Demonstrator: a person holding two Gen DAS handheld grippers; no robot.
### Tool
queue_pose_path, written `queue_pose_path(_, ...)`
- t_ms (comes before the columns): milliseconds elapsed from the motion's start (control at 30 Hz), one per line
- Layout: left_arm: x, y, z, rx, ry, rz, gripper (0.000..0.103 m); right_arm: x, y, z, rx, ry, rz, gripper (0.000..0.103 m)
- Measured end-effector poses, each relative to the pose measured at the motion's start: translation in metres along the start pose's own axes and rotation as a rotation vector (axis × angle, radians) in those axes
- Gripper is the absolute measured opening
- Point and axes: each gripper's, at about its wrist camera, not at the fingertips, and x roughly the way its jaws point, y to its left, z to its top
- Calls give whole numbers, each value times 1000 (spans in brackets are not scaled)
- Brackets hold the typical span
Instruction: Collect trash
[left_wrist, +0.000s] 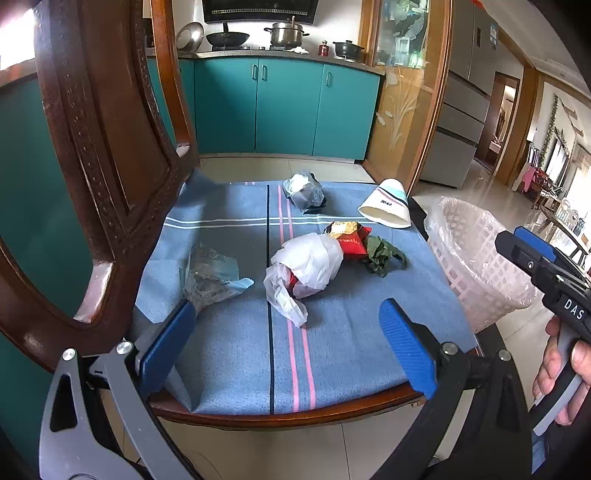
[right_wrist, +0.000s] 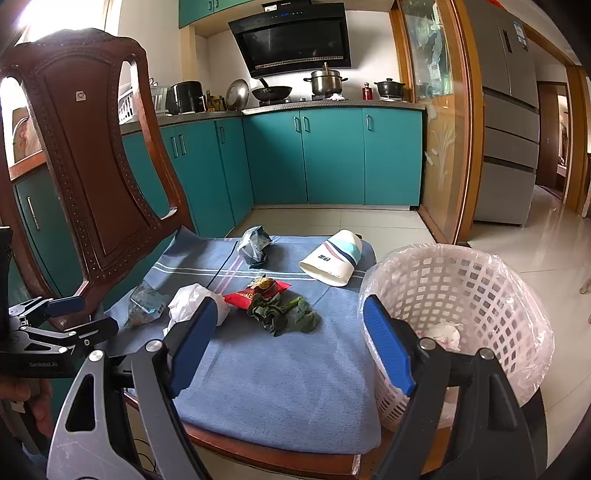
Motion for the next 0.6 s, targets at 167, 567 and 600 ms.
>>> queue_pose_path(167, 0, 0, 0, 0, 0, 1, 99, 0, 0, 1, -1, -2, -1, 79)
queue_pose_path(567, 26, 22, 3, -51, 27, 71, 99, 2, 3, 1, -6, 13, 7, 79)
queue_pose_path(600, 32, 26, 5, -56, 34, 82, 99, 2, 4, 0, -8, 15, 9, 79)
